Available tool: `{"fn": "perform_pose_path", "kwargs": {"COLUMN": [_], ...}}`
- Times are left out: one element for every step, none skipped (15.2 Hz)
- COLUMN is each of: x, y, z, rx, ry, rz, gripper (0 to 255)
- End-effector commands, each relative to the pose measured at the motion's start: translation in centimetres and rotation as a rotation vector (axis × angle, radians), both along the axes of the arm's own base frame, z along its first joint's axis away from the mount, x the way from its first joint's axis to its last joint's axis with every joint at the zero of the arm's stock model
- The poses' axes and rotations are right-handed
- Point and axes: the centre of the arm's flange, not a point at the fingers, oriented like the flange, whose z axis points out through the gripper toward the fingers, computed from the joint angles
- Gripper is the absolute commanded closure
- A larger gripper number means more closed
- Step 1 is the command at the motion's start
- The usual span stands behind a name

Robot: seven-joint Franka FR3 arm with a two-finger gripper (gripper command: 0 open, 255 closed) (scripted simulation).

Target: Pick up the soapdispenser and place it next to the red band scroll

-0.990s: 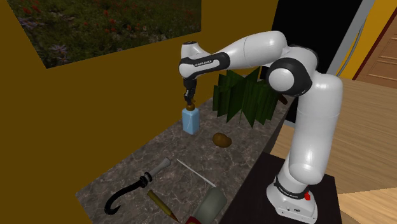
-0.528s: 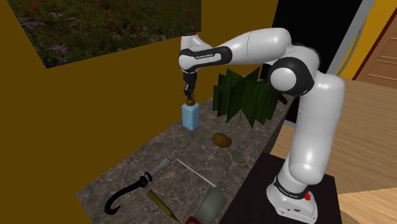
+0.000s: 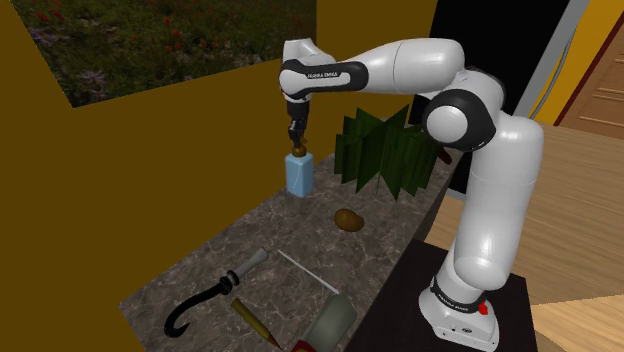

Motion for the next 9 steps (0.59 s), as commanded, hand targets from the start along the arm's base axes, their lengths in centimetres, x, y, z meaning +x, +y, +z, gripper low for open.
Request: {"fn": "perform_pose_path", "kwargs": {"x": [0.0, 0.0, 0.0, 0.0, 0.0, 0.0, 0.0, 0.0, 0.0], "y": [0.0, 0.0, 0.0, 0.0, 0.0, 0.0, 0.0, 0.0, 0.0], "z": [1.1, 1.6, 2.1, 2.7, 3.2, 3.7, 4.2, 4.8, 5.3], "rx": [0.000, 0.000, 0.000, 0.000, 0.000, 0.000, 0.000, 0.000, 0.000], "ry": [0.000, 0.000, 0.000, 0.000, 0.000, 0.000, 0.000, 0.000, 0.000], "rz": [0.000, 0.000, 0.000, 0.000, 0.000, 0.000, 0.000, 0.000, 0.000], "gripper": [255, 255, 255, 255, 255, 255, 255, 255, 255]}}
